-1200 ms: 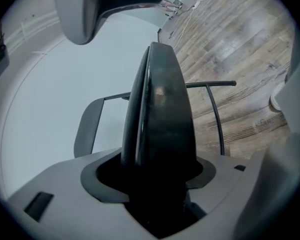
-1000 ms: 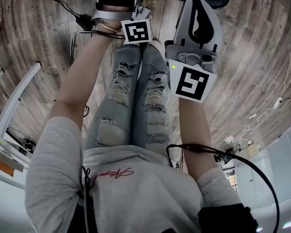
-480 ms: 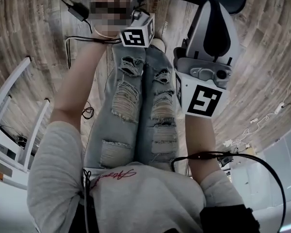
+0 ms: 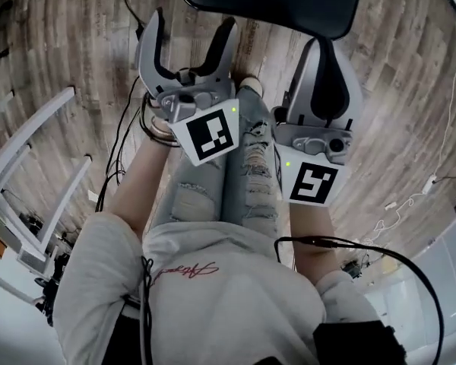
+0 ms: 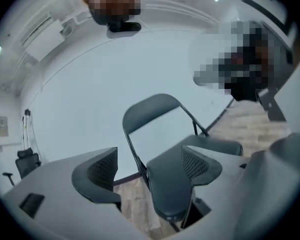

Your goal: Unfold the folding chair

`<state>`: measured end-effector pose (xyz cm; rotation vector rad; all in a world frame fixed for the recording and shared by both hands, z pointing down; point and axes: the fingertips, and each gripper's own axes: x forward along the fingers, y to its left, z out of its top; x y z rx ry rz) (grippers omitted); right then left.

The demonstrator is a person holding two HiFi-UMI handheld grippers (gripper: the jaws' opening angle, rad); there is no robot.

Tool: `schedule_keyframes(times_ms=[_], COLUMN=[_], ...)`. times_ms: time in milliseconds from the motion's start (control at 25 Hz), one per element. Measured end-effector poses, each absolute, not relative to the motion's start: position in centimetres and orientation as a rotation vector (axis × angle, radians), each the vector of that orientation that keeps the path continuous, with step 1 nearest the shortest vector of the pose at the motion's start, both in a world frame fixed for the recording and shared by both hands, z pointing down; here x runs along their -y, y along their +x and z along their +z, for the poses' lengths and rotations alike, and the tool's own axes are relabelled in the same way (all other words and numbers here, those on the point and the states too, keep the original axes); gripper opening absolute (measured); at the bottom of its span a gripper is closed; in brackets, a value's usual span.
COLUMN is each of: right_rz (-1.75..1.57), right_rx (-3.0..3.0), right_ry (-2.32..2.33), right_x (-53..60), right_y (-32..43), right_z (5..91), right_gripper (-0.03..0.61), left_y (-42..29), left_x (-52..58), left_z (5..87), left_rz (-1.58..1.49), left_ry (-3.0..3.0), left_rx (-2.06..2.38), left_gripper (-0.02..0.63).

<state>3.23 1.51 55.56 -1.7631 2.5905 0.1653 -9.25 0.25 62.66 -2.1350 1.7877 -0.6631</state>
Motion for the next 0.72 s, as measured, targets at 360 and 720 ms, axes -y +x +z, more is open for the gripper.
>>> schedule_keyframes(times_ms=[360, 720], right_rz=[0.374, 0.412], right_rx=[-2.608, -2.506], right_ry=[-1.604, -1.575], right_x=[-0.7, -2.0], right_y=[3.4, 3.0], right_z=[27.8, 19.0], right_gripper=[0.017, 0.015], left_y=[-9.4, -8.1], left_x=[3.0, 0.8], left_z=[29.8, 21.1], left_rz=[0.127, 0.321], left_ry=[-2.366, -2.612], left_rx=[-2.046, -1.792], left_gripper=[0.417, 0.010])
